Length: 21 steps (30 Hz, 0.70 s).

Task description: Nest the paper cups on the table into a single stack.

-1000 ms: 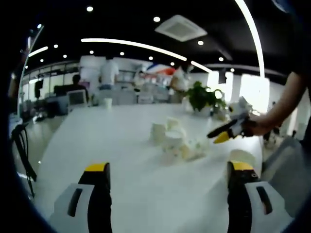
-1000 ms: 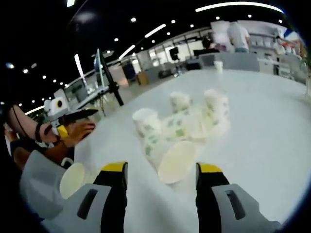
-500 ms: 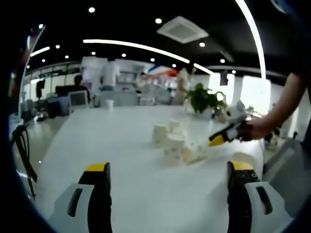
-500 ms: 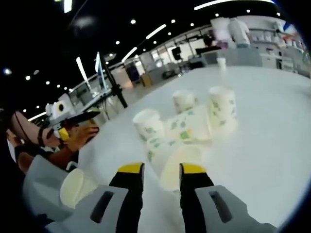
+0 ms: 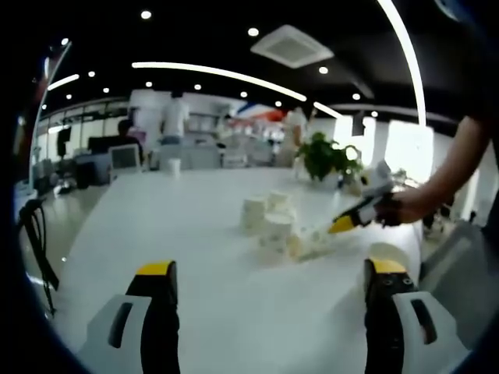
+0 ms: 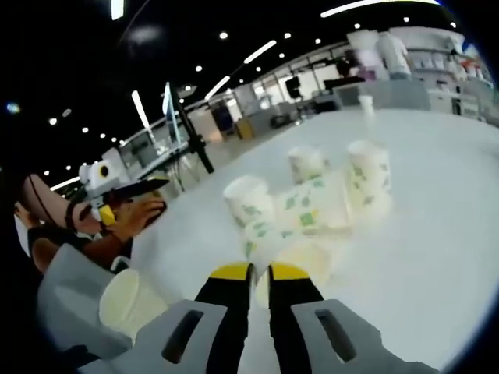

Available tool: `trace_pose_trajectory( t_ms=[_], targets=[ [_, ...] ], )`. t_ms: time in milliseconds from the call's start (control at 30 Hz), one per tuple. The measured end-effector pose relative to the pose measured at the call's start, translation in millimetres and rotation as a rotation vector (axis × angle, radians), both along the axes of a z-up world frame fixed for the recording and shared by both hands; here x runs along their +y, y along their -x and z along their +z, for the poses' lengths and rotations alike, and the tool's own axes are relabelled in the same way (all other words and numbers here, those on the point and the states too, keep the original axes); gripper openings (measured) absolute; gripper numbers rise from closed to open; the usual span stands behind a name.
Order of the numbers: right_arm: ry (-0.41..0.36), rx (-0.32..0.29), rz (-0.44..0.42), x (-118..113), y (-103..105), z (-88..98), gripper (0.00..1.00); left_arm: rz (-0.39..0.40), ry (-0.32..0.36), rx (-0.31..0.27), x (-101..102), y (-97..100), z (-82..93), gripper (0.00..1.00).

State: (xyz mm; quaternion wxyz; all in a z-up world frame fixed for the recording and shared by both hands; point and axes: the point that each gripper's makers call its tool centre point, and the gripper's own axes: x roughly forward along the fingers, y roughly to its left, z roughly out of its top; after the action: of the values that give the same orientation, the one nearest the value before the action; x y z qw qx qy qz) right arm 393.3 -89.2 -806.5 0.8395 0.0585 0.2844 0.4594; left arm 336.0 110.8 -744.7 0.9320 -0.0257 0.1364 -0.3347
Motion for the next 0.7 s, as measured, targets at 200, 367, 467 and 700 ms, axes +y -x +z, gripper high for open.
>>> trace_pose_trajectory(
  t_ms=[200, 367, 467, 700],
  targets=[
    [-0.011, -0.006, 0.012, 1.9, 4.0, 3.4, 0.0, 0.005, -0.006, 0.004, 2.2, 2.2, 0.3, 0.98],
    [-0.006, -0.014, 0.014, -0.3, 5.9, 7.9, 0.0, 0.006, -0.004, 0.005, 2.3, 2.2, 1.0, 0.97],
    [-0.004, -0.02, 0.009, -4.8, 6.3, 11.8, 0.0, 0.003, -0.009, -0.002, 1.3, 1.7, 2.7, 0.97],
    [0.017, -0.04, -0.003, -16.0, 8.3, 20.3, 0.0, -0.011, -0.012, -0.008, -4.2, 2.4, 3.6, 0.98]
  ],
)
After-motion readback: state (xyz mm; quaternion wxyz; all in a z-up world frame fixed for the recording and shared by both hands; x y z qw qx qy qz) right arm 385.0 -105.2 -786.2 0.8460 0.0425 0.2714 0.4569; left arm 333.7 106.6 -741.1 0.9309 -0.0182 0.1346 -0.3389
